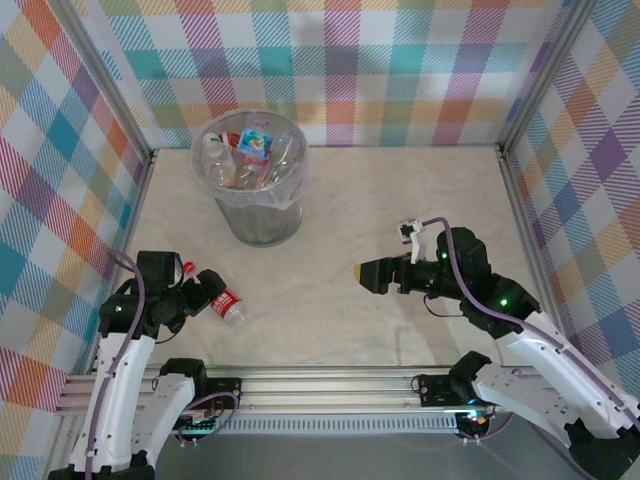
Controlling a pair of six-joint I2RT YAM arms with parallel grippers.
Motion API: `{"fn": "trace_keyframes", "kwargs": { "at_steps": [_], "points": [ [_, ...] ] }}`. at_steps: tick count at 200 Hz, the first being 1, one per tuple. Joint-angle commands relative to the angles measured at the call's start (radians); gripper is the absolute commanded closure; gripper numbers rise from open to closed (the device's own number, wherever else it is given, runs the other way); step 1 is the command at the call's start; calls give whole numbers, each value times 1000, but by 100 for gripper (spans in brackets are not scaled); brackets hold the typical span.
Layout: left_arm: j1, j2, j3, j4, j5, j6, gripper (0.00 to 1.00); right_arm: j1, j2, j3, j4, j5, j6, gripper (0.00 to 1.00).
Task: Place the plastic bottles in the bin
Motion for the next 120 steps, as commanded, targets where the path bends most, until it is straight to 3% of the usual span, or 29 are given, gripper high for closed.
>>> {"fn": "trace_keyframes", "kwargs": {
  "at_steps": [1,120],
  "points": [
    [-14,14,-54,88,-15,-56,6,-5,0,-15,19,-23,-17,0],
    [-18,315,-256,523,45,-82,11,-4,-2,-42,9,-26,6,0]
  ]
}}
